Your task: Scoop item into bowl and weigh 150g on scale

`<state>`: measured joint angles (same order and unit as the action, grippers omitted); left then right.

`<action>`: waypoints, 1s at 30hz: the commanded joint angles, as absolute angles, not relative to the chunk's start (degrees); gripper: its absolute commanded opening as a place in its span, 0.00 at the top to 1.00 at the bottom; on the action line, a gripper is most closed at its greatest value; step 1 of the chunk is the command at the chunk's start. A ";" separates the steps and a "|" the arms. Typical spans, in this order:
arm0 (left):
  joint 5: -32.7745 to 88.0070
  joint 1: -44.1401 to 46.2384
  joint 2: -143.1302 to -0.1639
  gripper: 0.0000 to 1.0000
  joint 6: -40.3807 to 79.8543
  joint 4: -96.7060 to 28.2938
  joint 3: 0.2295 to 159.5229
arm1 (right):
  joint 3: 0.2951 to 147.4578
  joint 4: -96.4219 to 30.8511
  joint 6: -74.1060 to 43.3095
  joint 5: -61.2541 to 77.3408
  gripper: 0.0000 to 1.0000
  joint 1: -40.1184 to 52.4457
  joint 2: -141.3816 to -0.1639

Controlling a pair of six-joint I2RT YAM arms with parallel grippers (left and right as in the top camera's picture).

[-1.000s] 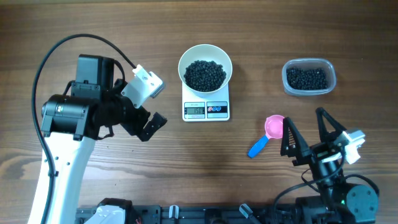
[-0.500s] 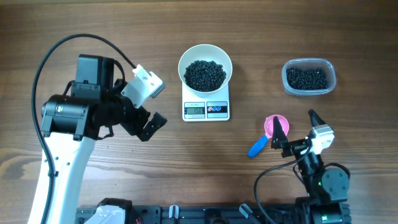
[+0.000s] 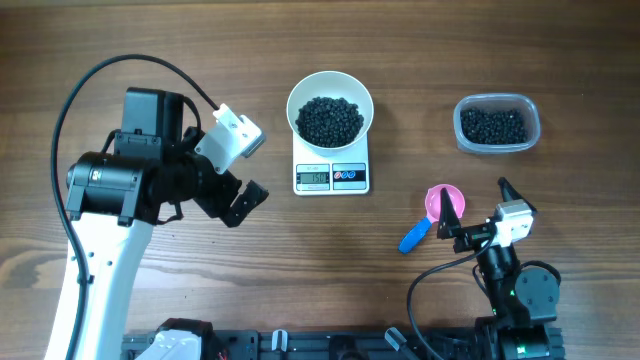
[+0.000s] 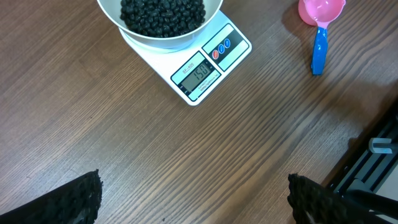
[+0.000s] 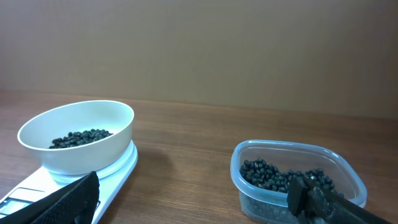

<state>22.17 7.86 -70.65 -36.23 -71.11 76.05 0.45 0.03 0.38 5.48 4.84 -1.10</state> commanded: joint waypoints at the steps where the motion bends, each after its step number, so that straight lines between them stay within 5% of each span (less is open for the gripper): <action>1: 22.22 7.60 -70.30 0.00 -37.28 -71.11 75.90 | 0.30 0.14 1.48 4.49 0.00 5.02 -0.21; 14: 21.12 7.51 -66.70 0.00 -31.33 -72.03 74.70 | 0.30 0.14 1.48 4.49 0.00 5.02 -0.21; 21: 18.20 7.49 -34.70 0.00 -14.37 -58.11 58.33 | 0.30 0.14 1.50 4.49 0.00 5.02 -0.21; 24: 13.63 7.49 -23.62 0.00 -0.69 -45.34 47.42 | 0.30 0.14 1.45 4.49 0.00 5.02 -0.21; 30: 9.93 7.49 -9.69 0.00 8.23 -21.67 22.13 | 0.30 0.14 1.48 4.49 0.00 5.02 -0.21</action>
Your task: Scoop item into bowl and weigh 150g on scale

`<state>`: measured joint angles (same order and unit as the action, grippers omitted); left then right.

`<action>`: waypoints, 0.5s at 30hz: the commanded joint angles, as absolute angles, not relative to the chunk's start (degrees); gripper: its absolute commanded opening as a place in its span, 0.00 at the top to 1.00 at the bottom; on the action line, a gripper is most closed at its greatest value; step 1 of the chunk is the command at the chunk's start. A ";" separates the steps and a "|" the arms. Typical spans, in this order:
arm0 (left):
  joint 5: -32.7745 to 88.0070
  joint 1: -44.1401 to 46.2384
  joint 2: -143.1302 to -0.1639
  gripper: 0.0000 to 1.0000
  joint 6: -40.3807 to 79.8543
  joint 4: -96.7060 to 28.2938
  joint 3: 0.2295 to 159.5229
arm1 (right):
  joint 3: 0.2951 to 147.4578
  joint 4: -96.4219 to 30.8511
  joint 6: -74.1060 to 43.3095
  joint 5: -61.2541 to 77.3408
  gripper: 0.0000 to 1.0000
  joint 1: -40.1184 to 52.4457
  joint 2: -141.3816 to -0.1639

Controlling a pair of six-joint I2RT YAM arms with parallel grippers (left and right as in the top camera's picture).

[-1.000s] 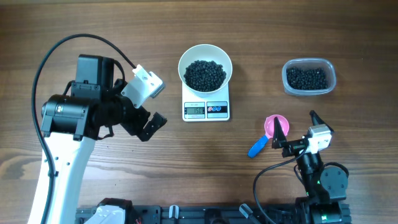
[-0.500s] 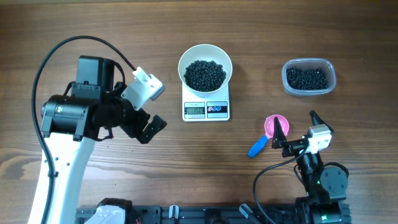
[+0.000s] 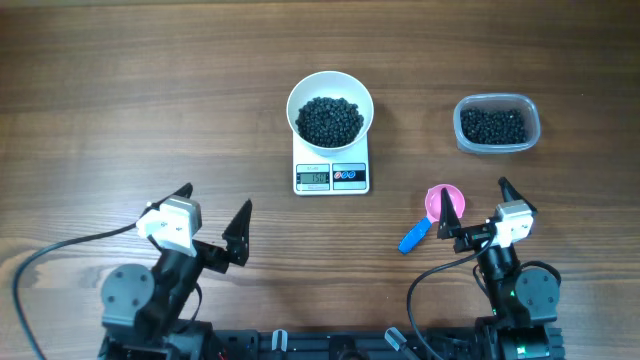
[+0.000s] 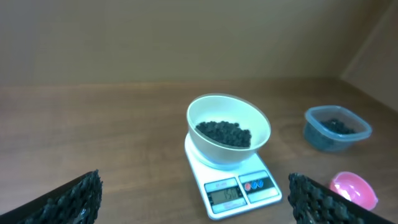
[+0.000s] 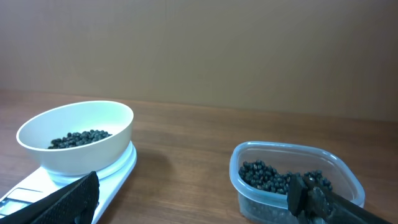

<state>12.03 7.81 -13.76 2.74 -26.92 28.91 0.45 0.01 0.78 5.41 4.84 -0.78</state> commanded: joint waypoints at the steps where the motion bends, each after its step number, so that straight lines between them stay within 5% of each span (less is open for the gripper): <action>1: 9.19 7.49 -8.01 0.00 8.23 -19.18 19.38 | 0.30 0.14 1.48 4.49 0.00 5.02 -0.21; 15: 2.79 7.49 -0.14 0.00 11.18 -2.83 5.02 | 0.30 0.14 1.50 4.49 0.00 5.02 -0.21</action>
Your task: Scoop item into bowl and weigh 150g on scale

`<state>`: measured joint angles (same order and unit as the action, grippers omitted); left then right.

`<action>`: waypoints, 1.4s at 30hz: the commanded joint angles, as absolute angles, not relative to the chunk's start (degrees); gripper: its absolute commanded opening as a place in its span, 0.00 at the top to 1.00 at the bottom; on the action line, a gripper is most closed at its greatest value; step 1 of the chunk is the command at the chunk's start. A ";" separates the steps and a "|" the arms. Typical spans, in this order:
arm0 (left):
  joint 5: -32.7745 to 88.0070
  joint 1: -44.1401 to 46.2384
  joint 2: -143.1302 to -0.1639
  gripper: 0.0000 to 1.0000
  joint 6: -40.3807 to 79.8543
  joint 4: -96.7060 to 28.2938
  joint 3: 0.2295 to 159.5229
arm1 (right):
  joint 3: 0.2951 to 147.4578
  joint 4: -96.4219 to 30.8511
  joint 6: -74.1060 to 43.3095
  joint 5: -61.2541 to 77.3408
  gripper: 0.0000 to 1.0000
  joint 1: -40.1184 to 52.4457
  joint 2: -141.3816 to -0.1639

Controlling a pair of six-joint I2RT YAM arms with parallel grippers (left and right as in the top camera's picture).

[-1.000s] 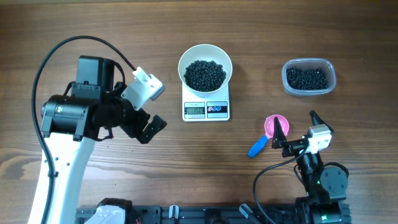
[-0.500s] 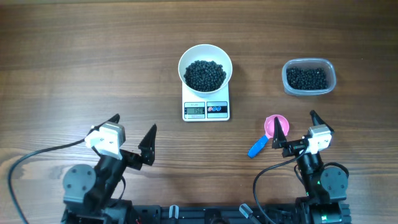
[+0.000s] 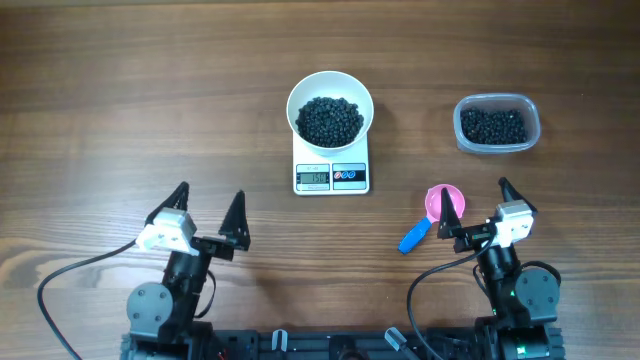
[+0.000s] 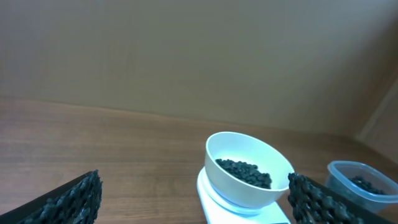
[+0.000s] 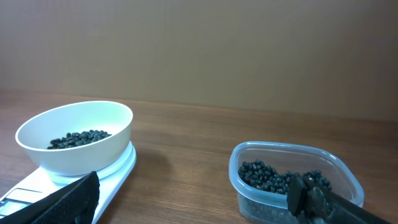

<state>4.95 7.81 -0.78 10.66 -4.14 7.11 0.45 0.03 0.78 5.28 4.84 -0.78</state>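
Note:
A white bowl (image 3: 330, 112) of black beans stands on the white scale (image 3: 332, 176), whose display is lit. The bowl (image 4: 249, 178) shows in the left wrist view and the bowl (image 5: 74, 137) in the right wrist view. A clear tub (image 3: 496, 124) of black beans sits far right; the tub (image 5: 292, 180) is also ahead of the right wrist. A pink scoop (image 3: 436, 212) with a blue handle lies on the table. My left gripper (image 3: 209, 217) is open near the front left, empty. My right gripper (image 3: 475, 210) is open beside the scoop, empty.
The wooden table (image 3: 150, 90) carries only these items. A black rail (image 3: 330, 345) runs along the front edge between the two arm bases.
My left arm has settled a little lower at the front left, its camera now tilted up toward the bowl and wall. The right arm, scoop, bowl and tub have not moved.
First my left arm was raised at the left, looking down on the scale reading 150, gripper open. Then it had folded back to the front left of the table. It now rests there. My right gripper stayed open beside the scoop throughout.

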 commanded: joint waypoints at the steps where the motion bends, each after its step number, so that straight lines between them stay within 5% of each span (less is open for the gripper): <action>1: 2.09 7.49 -0.14 0.00 11.20 -2.76 4.58 | 0.30 0.14 1.48 4.49 0.00 5.02 -0.21; 42: 2.92 6.20 -0.14 0.00 10.96 -4.16 0.38 | 0.30 0.14 1.48 4.49 0.00 5.02 -0.21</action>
